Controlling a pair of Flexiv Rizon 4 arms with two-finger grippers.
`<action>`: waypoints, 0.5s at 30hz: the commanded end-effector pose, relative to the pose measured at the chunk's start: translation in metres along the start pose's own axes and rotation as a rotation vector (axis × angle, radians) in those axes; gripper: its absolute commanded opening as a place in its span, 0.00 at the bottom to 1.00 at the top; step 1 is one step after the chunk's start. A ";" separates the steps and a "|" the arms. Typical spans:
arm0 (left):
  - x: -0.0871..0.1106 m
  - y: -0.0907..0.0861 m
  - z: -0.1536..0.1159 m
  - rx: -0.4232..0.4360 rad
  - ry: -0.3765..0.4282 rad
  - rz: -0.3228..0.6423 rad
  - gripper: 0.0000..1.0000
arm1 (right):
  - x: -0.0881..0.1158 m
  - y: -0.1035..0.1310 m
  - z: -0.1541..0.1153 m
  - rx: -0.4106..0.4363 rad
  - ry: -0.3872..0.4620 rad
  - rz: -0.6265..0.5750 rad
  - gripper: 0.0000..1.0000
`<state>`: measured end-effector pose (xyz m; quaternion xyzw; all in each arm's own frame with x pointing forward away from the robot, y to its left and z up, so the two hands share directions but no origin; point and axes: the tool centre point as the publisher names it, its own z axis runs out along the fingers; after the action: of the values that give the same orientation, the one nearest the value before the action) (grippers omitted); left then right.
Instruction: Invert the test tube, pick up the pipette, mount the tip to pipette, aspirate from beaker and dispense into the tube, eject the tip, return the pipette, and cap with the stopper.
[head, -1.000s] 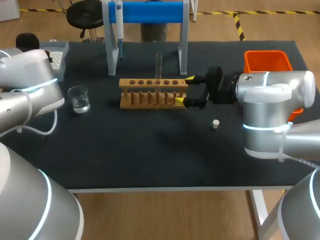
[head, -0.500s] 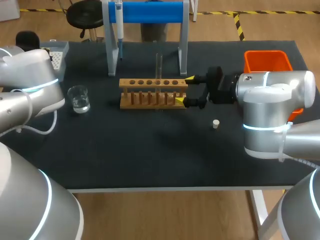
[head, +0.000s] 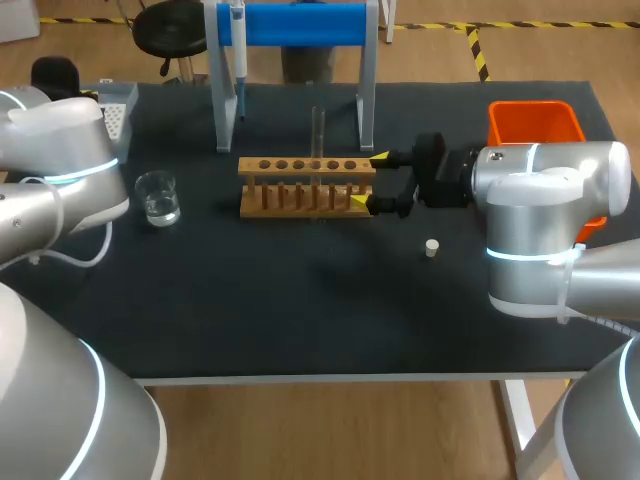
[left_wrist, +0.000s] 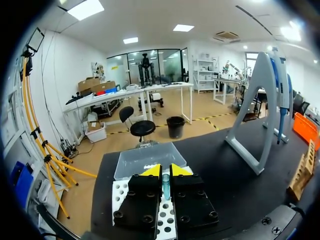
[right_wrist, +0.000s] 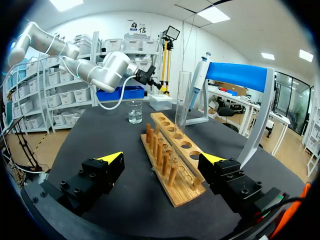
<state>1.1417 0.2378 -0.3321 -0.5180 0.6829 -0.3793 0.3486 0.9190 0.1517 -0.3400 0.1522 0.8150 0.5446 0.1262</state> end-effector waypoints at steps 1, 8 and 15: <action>0.001 -0.005 -0.003 -0.004 -0.005 0.003 0.00 | 0.000 0.000 0.000 -0.001 -0.002 0.000 1.00; 0.002 -0.011 -0.006 0.003 -0.013 0.012 0.00 | 0.000 0.000 0.000 -0.001 -0.002 0.000 1.00; 0.003 -0.016 -0.009 0.007 -0.020 0.025 0.00 | 0.000 0.000 0.000 -0.001 -0.002 0.000 1.00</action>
<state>1.1419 0.2352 -0.3160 -0.5103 0.6840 -0.3744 0.3627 0.9190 0.1517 -0.3400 0.1522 0.8150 0.5446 0.1262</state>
